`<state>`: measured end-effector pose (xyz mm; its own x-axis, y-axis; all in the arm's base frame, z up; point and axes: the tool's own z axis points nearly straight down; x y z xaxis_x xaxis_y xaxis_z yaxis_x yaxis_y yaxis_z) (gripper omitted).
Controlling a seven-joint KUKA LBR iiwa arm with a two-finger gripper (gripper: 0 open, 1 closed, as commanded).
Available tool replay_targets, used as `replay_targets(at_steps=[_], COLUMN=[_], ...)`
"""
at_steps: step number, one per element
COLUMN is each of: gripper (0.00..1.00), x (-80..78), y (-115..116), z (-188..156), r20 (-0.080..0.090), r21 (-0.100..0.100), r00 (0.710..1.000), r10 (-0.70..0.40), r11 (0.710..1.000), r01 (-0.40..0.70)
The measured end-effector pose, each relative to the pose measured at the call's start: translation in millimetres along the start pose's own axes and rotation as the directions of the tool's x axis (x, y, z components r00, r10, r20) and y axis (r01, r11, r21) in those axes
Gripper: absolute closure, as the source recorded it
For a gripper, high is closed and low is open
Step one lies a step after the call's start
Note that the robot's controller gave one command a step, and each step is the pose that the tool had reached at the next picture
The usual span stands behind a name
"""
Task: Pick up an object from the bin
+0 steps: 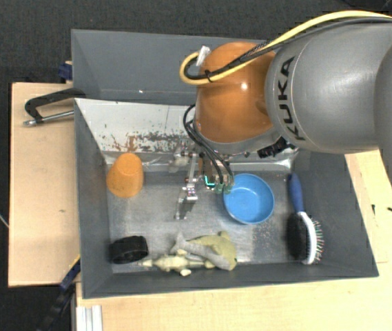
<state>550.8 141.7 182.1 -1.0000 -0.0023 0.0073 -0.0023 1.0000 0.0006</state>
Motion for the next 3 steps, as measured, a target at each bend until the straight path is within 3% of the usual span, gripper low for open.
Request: replay_targets(at_steps=[1, 2, 3], gripper=[0.00, 0.00, 0.00], x=[43.6, 49.7, 36.3], y=[4, -6, -139], z=[100, -24, 64], r20=[0.018, 0.021, 0.002], r21=[-0.003, 0.000, 0.004], r00=[0.998, 0.984, 0.969], r10=[-0.062, -0.178, -0.246], r11=[0.998, 0.984, 0.969], r01=[0.062, 0.178, 0.246])
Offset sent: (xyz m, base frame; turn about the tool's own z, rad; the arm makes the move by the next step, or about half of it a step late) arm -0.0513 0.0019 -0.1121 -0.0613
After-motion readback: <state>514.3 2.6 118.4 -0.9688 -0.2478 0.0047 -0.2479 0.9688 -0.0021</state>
